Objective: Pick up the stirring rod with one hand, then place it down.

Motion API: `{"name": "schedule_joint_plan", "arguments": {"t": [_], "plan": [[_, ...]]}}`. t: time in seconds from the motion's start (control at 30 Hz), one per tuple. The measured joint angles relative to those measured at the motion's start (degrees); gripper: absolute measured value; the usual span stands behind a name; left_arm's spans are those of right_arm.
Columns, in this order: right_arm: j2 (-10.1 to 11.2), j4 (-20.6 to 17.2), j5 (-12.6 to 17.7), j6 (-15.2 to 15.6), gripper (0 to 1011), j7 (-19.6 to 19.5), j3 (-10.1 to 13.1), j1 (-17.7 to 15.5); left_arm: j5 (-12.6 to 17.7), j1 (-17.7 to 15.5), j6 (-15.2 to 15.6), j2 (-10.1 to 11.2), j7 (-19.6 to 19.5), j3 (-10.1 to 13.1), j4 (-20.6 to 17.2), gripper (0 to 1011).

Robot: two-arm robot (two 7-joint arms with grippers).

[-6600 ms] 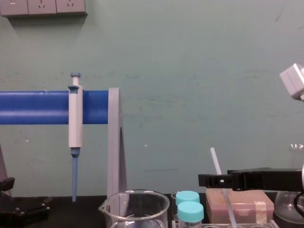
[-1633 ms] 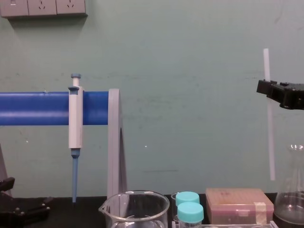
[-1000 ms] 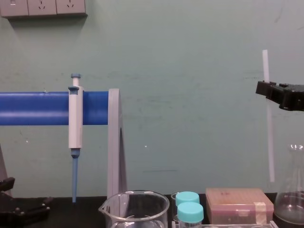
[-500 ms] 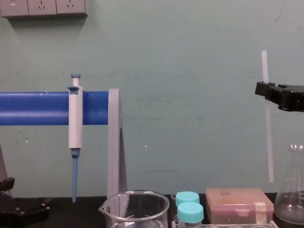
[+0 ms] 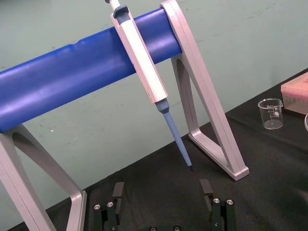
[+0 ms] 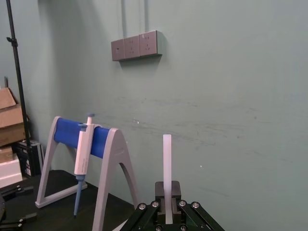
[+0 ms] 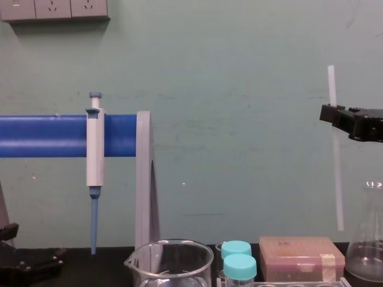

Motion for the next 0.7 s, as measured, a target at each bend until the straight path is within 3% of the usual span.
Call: {"name": "schedule_joint_plan", "arguments": {"t": [0.7], "plan": [[-0.11, -0.08, -0.11, 0.0, 67, -0.05, -0.08, -0.21, 0.0, 0.0, 0.0, 0.0, 0.0, 0.0, 0.0, 1000]]}}
